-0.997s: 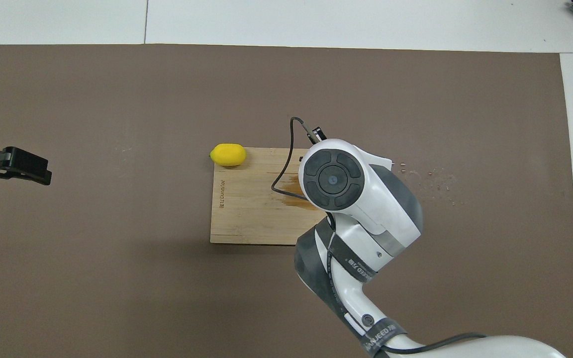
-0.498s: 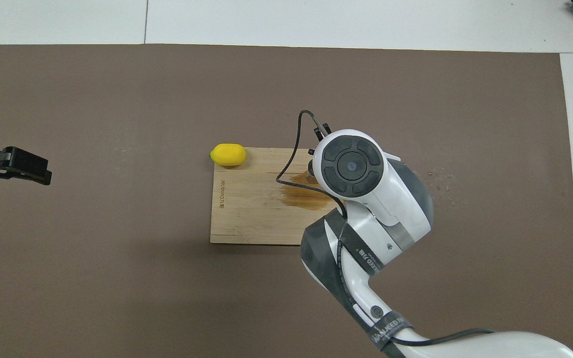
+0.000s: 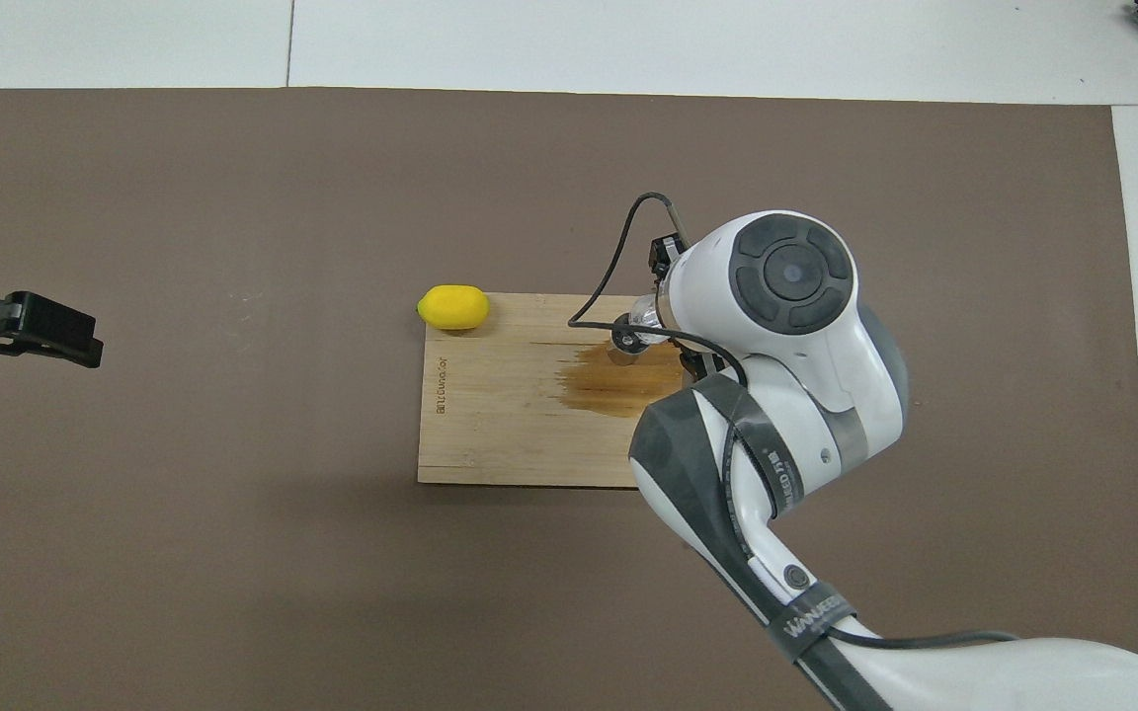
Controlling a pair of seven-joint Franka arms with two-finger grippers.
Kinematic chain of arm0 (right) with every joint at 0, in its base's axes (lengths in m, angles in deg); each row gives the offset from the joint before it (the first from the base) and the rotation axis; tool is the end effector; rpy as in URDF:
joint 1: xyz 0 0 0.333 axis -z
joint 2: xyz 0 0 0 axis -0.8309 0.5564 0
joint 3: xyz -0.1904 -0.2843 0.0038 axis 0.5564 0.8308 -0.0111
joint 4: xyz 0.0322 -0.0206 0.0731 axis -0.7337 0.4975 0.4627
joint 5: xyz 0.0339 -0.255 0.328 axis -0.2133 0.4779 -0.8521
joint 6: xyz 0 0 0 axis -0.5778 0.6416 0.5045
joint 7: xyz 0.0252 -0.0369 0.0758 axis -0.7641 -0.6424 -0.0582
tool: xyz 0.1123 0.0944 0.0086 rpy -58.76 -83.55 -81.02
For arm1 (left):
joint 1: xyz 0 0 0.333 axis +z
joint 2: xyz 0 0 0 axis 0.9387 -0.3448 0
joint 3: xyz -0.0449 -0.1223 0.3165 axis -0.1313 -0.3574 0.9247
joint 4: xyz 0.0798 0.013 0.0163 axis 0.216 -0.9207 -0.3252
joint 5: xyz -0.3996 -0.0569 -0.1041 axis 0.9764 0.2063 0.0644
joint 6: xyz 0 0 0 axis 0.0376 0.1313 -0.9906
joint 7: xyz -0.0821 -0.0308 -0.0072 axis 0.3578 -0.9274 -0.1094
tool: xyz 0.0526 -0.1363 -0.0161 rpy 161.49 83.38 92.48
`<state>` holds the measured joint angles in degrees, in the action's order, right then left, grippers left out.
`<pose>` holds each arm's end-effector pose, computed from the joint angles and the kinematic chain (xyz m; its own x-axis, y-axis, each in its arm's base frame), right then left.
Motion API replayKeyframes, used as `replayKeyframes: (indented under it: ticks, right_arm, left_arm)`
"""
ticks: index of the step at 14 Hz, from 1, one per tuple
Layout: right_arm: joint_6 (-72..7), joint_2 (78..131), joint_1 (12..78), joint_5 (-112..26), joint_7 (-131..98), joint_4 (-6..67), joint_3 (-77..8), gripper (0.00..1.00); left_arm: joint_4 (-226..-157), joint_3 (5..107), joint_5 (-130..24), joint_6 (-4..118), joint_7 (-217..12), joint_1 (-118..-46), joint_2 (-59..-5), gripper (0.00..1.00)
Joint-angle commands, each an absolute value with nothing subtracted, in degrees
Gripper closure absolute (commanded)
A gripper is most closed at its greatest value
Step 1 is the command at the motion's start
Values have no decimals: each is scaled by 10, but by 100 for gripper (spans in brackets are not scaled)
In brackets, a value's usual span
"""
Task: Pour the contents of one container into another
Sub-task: 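Carry the clear cup back and lower it to the table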
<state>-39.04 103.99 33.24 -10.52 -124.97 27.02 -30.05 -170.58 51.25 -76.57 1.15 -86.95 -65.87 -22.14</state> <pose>0.6166 0.2885 0.4142 0.2780 -0.9606 -0.0078 -0.9497 -0.2736 -0.1525 0.5582 -0.0374 0.6131 0.9919 -0.0703 -0.1054 -0.0682 -0.9974 0.0239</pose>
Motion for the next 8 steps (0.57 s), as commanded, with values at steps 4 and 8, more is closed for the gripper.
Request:
replayKeyframes:
  ticks: [4, 8]
  right_arm:
    - [-386, 1033, 418, -273, -1174, 296, -306, 100]
    - [-382, 1021, 503, -399, -1072, 342, -306, 100]
  left_arm:
    - [-1719, 513, -760, 12, -868, -656, -208, 0]
    - [-1719, 513, -761, 13, -868, -657, -209, 0]
